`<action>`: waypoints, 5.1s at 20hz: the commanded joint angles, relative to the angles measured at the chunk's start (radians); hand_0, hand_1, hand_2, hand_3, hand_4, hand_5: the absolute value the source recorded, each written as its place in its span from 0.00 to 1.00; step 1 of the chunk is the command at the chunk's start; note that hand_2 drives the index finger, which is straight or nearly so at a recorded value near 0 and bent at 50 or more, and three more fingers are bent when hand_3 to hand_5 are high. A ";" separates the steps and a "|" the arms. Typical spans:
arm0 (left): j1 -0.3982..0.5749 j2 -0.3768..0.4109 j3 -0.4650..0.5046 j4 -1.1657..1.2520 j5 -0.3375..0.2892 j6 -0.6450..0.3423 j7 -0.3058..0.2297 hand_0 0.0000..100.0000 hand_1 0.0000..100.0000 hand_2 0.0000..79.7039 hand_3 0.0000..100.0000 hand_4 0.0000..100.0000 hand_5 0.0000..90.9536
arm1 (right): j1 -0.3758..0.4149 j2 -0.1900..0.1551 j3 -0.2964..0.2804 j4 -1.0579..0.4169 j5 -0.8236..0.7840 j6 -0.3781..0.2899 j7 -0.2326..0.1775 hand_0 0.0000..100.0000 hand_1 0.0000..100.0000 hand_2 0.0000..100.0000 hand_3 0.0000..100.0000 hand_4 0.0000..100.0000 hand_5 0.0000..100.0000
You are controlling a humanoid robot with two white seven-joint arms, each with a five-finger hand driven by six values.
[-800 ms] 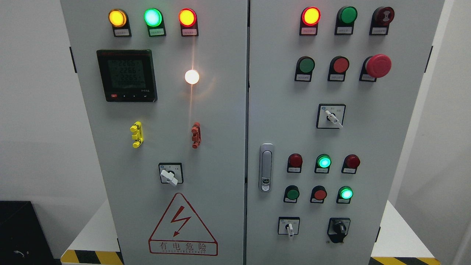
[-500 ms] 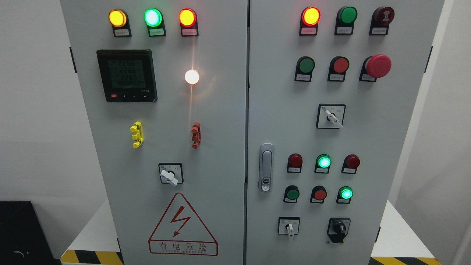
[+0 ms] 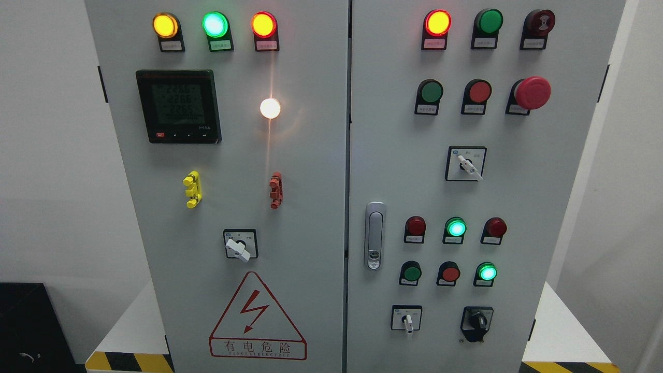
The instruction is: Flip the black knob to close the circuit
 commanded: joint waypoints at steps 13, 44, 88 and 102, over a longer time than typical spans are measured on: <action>0.006 0.000 0.000 0.000 0.000 0.000 0.001 0.12 0.56 0.00 0.00 0.00 0.00 | 0.019 0.020 0.026 -0.348 0.225 0.043 -0.044 0.00 0.11 0.00 0.00 0.00 0.00; 0.006 0.000 0.000 0.000 0.000 0.000 0.001 0.12 0.56 0.00 0.00 0.00 0.00 | 0.013 0.063 -0.119 -1.218 1.058 0.093 -0.142 0.05 0.12 0.71 0.85 0.76 0.73; 0.006 0.000 0.000 0.000 0.000 0.000 0.001 0.12 0.56 0.00 0.00 0.00 0.00 | -0.249 0.071 -0.121 -1.588 1.452 0.284 0.001 0.00 0.00 0.93 1.00 0.96 0.99; 0.006 0.000 0.000 0.000 0.000 0.000 0.001 0.12 0.56 0.00 0.00 0.00 0.00 | -0.312 0.070 -0.164 -1.548 1.521 0.282 0.031 0.00 0.00 0.93 1.00 0.96 0.99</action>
